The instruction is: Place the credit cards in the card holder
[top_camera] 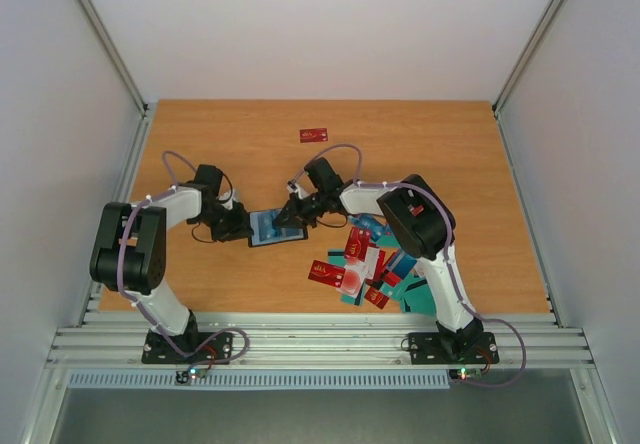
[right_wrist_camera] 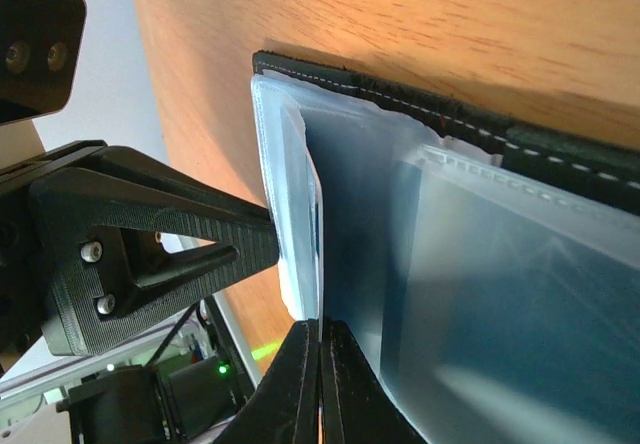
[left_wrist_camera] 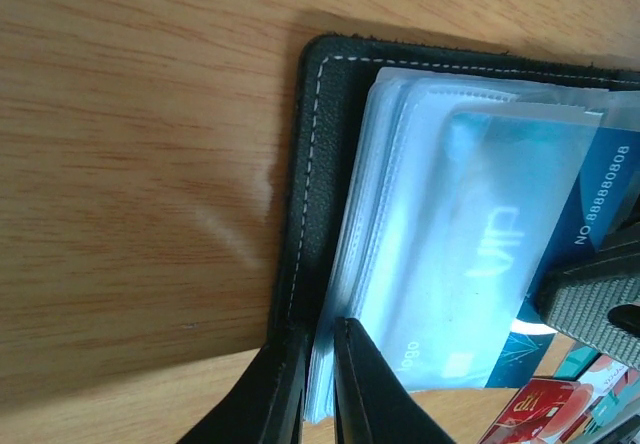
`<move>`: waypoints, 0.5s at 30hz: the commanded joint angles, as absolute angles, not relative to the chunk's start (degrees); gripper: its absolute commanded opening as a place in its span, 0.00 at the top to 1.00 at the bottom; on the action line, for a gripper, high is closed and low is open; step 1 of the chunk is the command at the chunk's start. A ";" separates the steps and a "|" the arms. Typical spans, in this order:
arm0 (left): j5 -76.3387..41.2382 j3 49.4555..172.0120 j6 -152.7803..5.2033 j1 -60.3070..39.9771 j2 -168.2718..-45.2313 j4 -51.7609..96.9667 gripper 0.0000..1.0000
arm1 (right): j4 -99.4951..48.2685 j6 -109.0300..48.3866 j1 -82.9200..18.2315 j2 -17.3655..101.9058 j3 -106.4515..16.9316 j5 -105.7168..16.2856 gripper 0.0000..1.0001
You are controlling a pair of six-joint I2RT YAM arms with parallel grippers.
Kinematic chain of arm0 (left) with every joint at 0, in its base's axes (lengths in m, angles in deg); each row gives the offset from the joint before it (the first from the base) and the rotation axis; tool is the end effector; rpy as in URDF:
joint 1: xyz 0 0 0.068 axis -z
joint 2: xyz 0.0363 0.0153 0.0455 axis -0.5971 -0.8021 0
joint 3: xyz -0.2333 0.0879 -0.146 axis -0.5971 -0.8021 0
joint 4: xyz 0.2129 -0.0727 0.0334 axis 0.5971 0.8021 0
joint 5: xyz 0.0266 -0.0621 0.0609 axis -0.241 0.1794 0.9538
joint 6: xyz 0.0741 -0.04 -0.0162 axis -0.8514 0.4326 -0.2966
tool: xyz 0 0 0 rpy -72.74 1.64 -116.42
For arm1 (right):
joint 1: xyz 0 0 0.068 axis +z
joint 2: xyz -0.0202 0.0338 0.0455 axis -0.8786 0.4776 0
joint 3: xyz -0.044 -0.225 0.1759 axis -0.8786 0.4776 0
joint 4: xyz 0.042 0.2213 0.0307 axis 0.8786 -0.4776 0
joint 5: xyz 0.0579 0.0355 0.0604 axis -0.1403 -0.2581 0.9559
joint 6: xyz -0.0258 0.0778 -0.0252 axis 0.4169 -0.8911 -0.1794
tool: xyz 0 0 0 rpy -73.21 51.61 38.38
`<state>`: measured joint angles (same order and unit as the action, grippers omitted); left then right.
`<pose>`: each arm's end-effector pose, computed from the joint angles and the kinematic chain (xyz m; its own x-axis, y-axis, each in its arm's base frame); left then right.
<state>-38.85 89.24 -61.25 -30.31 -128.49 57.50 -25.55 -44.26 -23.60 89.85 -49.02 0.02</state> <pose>0.2621 -0.0667 0.1450 -0.9679 -0.2500 0.0279 -0.2278 0.8241 -0.5185 0.3233 0.3271 0.1245 -0.8369 -0.3768 -0.3970 -0.5196 0.3190 0.7926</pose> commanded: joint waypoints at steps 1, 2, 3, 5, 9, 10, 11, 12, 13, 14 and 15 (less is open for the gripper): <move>-38.94 89.72 -62.10 -30.16 -129.55 56.20 0.88 | -27.30 -45.58 -22.05 91.90 -50.42 0.98 0.98; -39.07 89.72 -61.96 -30.16 -128.89 56.30 0.87 | -27.42 -45.64 -22.01 91.88 -50.35 0.99 0.97; -38.96 89.78 -61.92 -30.16 -128.23 56.55 0.87 | -27.54 -45.61 -22.02 91.82 -50.27 0.93 0.96; -38.71 90.16 -61.90 -30.16 -127.11 57.37 0.85 | -28.33 -45.23 -22.07 91.64 -50.32 0.83 0.93; -37.93 91.38 -62.58 -30.16 -125.48 59.73 0.82 | -32.07 -43.31 -22.06 91.35 -51.53 0.10 0.86; -37.82 91.72 -62.80 -30.16 -125.03 60.24 0.81 | -33.70 -42.62 -22.03 91.43 -52.19 -0.04 0.85; -37.71 91.93 -63.13 -30.16 -124.70 60.73 0.80 | -35.39 -41.86 -22.02 91.63 -52.82 -0.06 0.83; -37.48 92.26 -63.45 -30.16 -124.21 61.32 0.80 | -36.90 -41.27 -22.01 91.69 -53.48 -0.18 0.82; -37.16 92.45 -63.63 -30.15 -123.76 61.86 0.79 | -38.37 -40.60 -22.02 91.77 -54.03 -0.42 0.81; -36.77 92.64 -63.86 -30.16 -123.42 62.24 0.79 | -39.71 -39.99 -22.08 91.73 -54.62 -0.70 0.80; -36.36 92.88 -64.04 -30.16 -123.19 62.72 0.79 | -41.09 -39.48 -22.04 91.72 -55.09 -0.90 0.79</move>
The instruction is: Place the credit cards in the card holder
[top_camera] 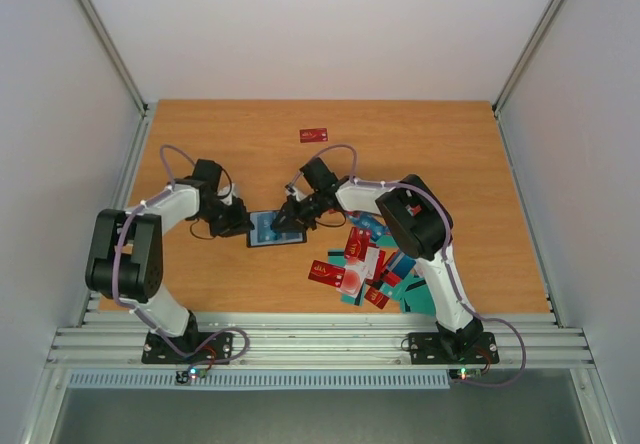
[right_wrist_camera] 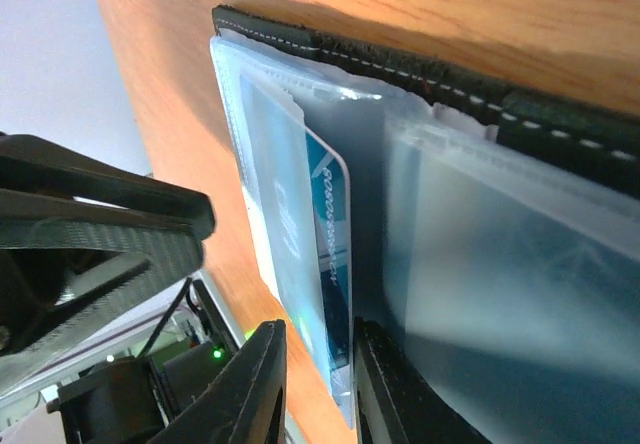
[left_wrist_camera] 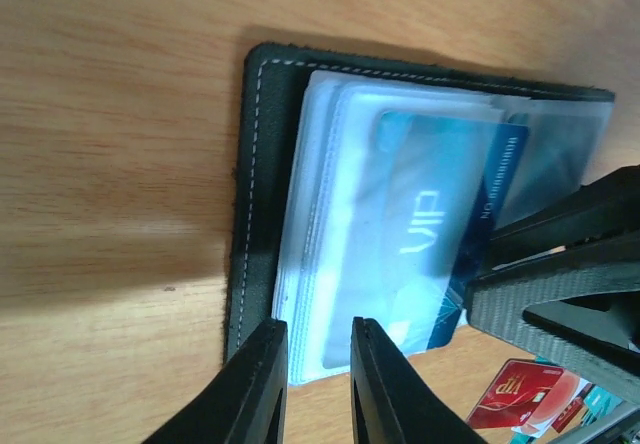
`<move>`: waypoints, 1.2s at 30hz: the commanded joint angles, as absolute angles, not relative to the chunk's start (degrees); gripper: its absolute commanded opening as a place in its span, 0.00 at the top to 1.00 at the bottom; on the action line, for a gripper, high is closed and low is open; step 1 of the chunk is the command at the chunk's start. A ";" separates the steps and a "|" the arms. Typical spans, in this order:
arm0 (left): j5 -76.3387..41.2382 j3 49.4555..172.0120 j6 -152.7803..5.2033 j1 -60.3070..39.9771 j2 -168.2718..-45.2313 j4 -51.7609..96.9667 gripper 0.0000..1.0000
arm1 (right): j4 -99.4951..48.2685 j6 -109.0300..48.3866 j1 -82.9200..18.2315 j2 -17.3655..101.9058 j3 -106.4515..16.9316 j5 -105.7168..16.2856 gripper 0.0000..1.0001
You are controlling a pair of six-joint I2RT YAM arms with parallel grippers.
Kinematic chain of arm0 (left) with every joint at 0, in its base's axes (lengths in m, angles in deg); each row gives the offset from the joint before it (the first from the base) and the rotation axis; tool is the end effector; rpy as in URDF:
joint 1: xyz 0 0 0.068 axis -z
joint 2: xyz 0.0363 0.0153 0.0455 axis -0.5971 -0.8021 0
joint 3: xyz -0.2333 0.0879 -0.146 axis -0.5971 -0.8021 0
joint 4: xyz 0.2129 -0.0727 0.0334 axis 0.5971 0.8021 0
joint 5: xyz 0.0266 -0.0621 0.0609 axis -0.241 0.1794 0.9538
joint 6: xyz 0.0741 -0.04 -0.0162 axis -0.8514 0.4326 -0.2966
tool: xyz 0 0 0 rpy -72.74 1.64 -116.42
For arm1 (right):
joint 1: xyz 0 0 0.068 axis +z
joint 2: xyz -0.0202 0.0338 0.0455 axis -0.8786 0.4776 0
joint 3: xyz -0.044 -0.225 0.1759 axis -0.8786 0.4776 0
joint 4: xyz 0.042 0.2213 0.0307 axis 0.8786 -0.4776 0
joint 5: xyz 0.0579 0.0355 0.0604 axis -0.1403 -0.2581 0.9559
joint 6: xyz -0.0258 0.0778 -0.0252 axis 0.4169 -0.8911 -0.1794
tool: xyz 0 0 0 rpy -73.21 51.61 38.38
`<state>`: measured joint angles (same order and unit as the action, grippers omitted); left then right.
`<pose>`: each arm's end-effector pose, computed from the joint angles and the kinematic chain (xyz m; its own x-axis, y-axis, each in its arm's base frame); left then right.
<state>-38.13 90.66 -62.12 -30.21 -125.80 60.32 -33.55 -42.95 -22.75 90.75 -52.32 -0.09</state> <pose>0.2596 -0.0661 0.1602 -0.9712 -0.2382 -0.0053 -0.2014 0.8327 -0.5158 0.3176 0.3312 0.1222 -0.8475 -0.4183 -0.3268 -0.4831 0.3523 0.8016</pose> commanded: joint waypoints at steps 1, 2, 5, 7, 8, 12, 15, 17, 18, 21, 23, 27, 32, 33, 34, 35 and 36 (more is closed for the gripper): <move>-35.83 93.15 -64.30 -30.16 -123.11 63.21 0.79 | -42.16 -38.97 -22.01 91.72 -55.53 -1.12 0.78; -35.43 93.36 -64.50 -30.16 -123.07 63.55 0.79 | -43.15 -38.49 -22.07 91.71 -56.01 -1.34 0.77; -34.09 93.95 -65.17 -30.16 -123.23 64.39 0.79 | -46.21 -37.36 -22.06 91.88 -57.54 -1.96 0.75; -33.59 94.27 -65.60 -30.16 -123.65 64.66 0.79 | -49.09 -36.87 -22.07 92.60 -58.95 -2.02 0.74; -33.13 94.32 -65.99 -30.16 -123.95 64.84 0.79 | -50.33 -36.62 -22.02 92.93 -59.64 -1.85 0.74; -30.45 95.08 -67.34 -30.15 -125.27 65.87 0.80 | -54.01 -34.90 -22.05 92.67 -60.63 -4.55 0.73; -29.22 95.68 -68.28 -30.16 -126.53 66.45 0.80 | -57.86 -33.17 -21.82 92.24 -62.20 -6.80 0.72; -28.71 95.84 -68.70 -30.11 -127.35 66.38 0.80 | -59.68 -32.24 -21.54 92.21 -63.26 -8.10 0.72; -28.57 95.87 -68.91 -30.14 -127.82 66.40 0.80 | -60.26 -31.95 -21.29 92.36 -63.86 -8.46 0.72; -28.19 95.83 -69.28 -30.16 -129.05 66.44 0.82 | -62.18 -31.12 -20.56 93.09 -65.85 -9.50 0.72; -28.19 95.95 -69.44 -30.16 -129.99 66.47 0.85 | -63.48 -30.75 -20.24 93.58 -67.11 -10.48 0.72; -28.54 95.96 -69.78 -30.16 -131.36 66.39 0.87 | -66.14 -30.13 -19.83 94.97 -69.72 -12.10 0.74; -29.48 95.78 -69.94 -30.16 -132.51 65.85 0.88 | -68.31 -29.79 -19.45 96.79 -72.97 -12.36 0.81; -29.81 95.77 -69.98 -30.16 -132.75 65.77 0.88 | -68.57 -29.75 -19.33 97.07 -73.46 -12.24 0.82; -30.04 95.74 -70.05 -30.16 -132.96 65.71 0.88 | -68.89 -29.75 -19.15 97.34 -73.96 -12.20 0.83; -30.27 95.74 -70.07 -30.16 -133.13 65.61 0.88 | -69.11 -29.70 -19.04 97.56 -74.37 -12.11 0.85; -30.49 95.78 -70.07 -30.16 -133.32 65.59 0.88 | -69.40 -29.62 -18.91 97.78 -74.90 -12.10 0.85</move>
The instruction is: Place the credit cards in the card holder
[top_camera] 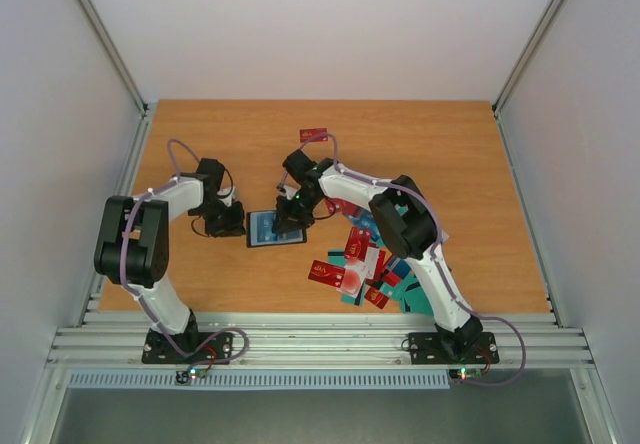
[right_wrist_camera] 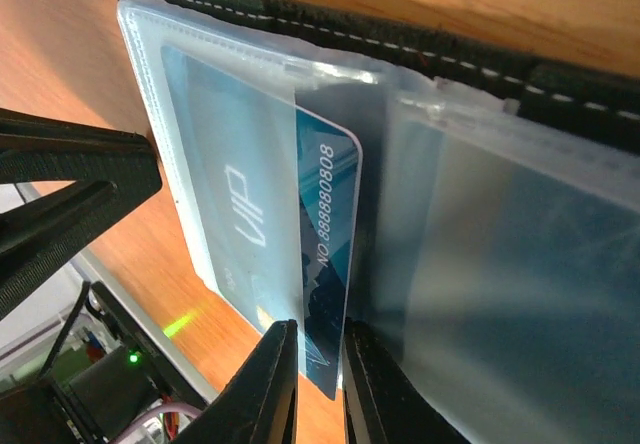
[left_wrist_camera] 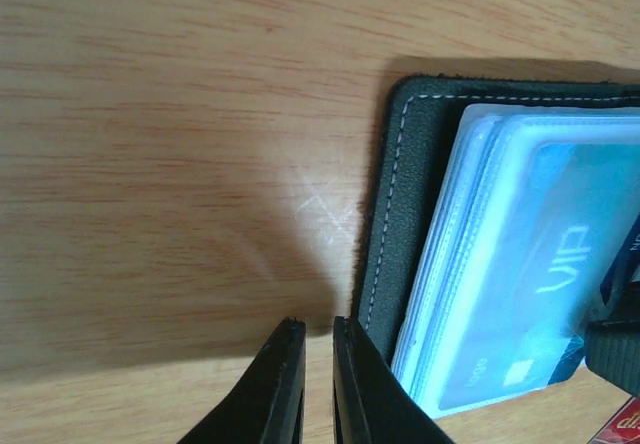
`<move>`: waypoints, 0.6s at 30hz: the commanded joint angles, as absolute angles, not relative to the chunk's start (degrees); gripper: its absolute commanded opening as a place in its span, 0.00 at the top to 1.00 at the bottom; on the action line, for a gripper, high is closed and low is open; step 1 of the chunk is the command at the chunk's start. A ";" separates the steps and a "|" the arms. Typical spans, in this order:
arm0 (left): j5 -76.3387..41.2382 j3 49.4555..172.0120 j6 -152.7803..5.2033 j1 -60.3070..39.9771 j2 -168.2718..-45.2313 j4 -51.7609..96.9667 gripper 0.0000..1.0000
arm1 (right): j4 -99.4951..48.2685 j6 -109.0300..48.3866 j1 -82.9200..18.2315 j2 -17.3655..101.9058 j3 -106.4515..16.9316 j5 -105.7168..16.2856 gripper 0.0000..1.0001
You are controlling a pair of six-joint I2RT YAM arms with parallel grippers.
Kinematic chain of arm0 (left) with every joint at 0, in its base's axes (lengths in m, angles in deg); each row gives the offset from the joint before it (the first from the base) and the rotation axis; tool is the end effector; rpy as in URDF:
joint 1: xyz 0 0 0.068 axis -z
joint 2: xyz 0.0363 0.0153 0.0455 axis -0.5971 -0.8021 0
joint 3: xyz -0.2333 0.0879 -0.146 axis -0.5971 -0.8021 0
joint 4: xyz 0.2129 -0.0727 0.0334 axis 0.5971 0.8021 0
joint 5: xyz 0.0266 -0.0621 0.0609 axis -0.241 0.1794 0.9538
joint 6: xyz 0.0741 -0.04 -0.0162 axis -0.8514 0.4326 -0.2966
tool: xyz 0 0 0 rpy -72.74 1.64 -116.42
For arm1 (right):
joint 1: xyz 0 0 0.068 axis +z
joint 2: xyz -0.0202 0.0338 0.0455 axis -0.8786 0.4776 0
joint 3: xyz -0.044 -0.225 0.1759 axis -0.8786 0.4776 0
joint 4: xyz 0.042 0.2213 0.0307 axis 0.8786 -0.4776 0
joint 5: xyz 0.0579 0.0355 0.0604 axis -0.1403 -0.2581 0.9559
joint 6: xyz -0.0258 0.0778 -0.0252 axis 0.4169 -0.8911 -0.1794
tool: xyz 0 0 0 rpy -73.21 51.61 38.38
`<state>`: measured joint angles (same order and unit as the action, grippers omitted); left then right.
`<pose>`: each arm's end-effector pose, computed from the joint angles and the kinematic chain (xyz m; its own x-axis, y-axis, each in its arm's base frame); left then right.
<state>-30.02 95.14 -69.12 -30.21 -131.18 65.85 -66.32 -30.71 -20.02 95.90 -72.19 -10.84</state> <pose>0.2701 -0.0575 0.1470 -0.9884 -0.1516 0.0048 -0.1429 0.9198 -0.3655 0.3150 0.3450 0.1300 -0.7913 -0.5736 -0.2115 -0.5464 0.5085 0.6655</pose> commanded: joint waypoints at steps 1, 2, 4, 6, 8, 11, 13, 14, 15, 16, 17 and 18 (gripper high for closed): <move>-30.80 95.69 -70.08 -30.14 -133.44 65.43 0.88 | -69.81 -29.53 -18.65 97.96 -75.43 -12.03 0.86; -31.16 95.67 -70.08 -30.08 -133.54 65.34 0.88 | -70.21 -29.29 -18.48 98.25 -75.98 -12.02 0.87; -31.96 95.69 -70.08 -30.07 -133.73 65.03 0.88 | -71.08 -29.06 -18.20 98.78 -77.20 -11.93 0.87; -32.51 95.61 -69.99 -29.97 -133.89 64.79 0.88 | -71.72 -29.00 -18.00 99.39 -78.27 -11.70 0.88; -32.81 95.56 -69.99 -29.98 -133.86 64.57 0.88 | -72.53 -28.88 -17.88 100.19 -79.49 -11.49 0.88; -33.17 95.56 -69.99 -29.90 -134.09 64.51 0.88 | -73.87 -28.48 -17.48 101.18 -81.20 -11.40 0.88; -33.52 95.45 -69.99 -29.90 -134.17 64.28 0.88 | -74.28 -28.22 -17.28 101.47 -81.84 -11.36 0.88; -33.73 95.43 -69.99 -29.82 -134.25 64.21 0.88 | -74.44 -28.06 -17.21 101.61 -82.08 -11.39 0.88; -33.84 95.35 -69.99 -29.77 -134.26 64.15 0.88 | -74.68 -27.89 -17.18 101.82 -82.45 -11.48 0.88; -33.94 95.28 -69.99 -29.73 -134.27 64.12 0.88 | -75.15 -27.65 -17.17 102.04 -83.06 -11.49 0.88; -34.05 95.26 -69.99 -29.66 -134.27 64.06 0.88 | -75.66 -27.31 -17.19 102.26 -83.64 -11.42 0.88; -34.19 95.25 -69.99 -29.59 -134.27 64.08 0.88 | -76.04 -26.88 -17.18 102.58 -84.33 -11.28 0.87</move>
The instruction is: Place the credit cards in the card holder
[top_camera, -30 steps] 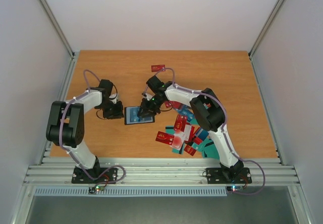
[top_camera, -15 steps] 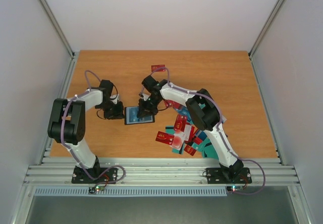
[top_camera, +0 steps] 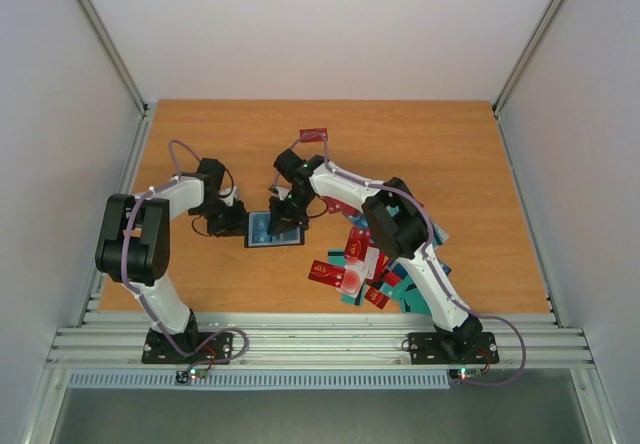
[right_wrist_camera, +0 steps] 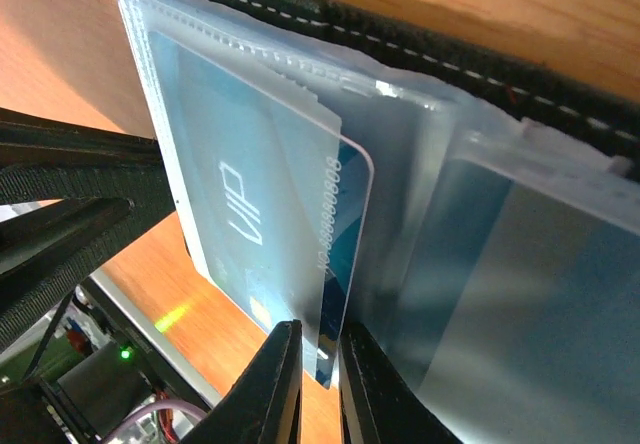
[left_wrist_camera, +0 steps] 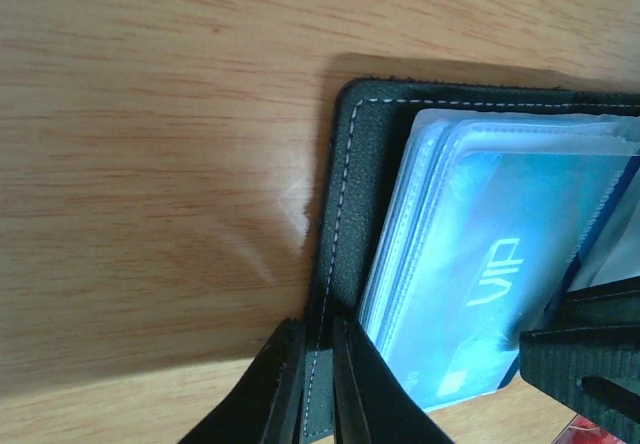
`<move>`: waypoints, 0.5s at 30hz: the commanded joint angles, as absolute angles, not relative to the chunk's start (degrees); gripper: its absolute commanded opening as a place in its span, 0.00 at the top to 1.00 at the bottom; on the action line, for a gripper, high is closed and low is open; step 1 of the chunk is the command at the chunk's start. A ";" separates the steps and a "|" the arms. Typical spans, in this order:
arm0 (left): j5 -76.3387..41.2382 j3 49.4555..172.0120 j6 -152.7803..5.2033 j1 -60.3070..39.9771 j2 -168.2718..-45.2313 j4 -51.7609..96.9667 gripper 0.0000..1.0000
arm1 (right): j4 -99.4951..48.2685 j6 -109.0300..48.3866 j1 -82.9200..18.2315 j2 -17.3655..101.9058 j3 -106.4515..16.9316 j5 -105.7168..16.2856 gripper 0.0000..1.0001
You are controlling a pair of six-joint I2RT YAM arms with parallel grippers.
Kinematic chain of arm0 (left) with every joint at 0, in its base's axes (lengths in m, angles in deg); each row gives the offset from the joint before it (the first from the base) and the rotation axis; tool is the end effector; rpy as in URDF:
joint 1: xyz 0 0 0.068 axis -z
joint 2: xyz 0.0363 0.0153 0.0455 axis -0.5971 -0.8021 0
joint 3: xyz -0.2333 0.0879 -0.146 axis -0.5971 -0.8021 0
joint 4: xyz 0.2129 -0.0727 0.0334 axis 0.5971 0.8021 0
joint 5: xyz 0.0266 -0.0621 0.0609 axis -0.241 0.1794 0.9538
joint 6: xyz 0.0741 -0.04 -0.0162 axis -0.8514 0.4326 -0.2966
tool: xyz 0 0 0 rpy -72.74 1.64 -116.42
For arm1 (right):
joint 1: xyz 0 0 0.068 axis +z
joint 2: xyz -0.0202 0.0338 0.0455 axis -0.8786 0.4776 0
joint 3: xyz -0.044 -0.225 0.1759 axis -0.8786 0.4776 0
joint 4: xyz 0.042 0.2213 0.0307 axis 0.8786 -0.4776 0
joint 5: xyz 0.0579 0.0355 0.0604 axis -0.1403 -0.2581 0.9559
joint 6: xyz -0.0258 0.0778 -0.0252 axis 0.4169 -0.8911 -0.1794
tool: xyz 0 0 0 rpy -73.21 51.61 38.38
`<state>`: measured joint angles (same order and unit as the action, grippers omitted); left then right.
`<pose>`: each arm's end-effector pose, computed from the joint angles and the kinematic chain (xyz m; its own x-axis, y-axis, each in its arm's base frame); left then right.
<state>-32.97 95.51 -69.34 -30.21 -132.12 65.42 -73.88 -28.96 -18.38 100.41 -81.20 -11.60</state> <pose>0.2727 -0.0614 0.1457 -0.9896 -0.1426 0.0189 -0.1377 0.9014 -0.4106 0.3146 0.3618 0.1279 -0.7655 -0.6176 -0.1805 -0.5625 0.5063 0.6536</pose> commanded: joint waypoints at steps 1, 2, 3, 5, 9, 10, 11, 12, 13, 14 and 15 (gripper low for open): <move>-34.35 95.30 -69.99 -29.55 -134.27 63.93 0.88 | -76.59 -26.55 -17.17 102.93 -85.16 -11.00 0.87; -34.56 95.34 -69.99 -29.52 -134.25 63.99 0.88 | -77.18 -26.15 -17.19 103.34 -85.99 -10.59 0.86; -34.67 95.41 -69.99 -29.50 -134.26 64.03 0.88 | -77.82 -25.88 -17.18 103.78 -86.92 -10.14 0.85; -34.58 95.60 -69.99 -29.41 -134.22 64.43 0.88 | -78.91 -25.43 -17.20 104.38 -88.30 -9.32 0.84; -33.14 96.53 -70.12 -29.46 -132.94 66.02 0.88 | -81.76 -23.44 -17.17 104.02 -89.52 -10.48 0.82; -32.77 96.69 -70.15 -29.46 -132.35 66.49 0.88 | -82.64 -22.28 -17.17 103.80 -89.75 -11.19 0.81; -32.37 96.86 -70.23 -29.46 -131.66 66.91 0.87 | -83.80 -21.68 -17.17 103.52 -90.18 -11.94 0.80; -32.06 97.03 -70.25 -29.46 -130.98 67.39 0.87 | -84.80 -21.26 -17.22 103.37 -90.53 -12.53 0.79; -31.65 97.28 -70.29 -29.46 -130.10 67.91 0.85 | -85.65 -20.75 -17.26 103.06 -90.78 -13.07 0.78; -31.31 97.40 -70.33 -29.46 -129.37 68.46 0.83 | -86.27 -20.33 -17.28 102.72 -90.82 -13.48 0.77; -31.09 97.57 -70.34 -29.46 -128.47 69.00 0.81 | -86.93 -19.88 -17.35 102.39 -90.91 -13.69 0.76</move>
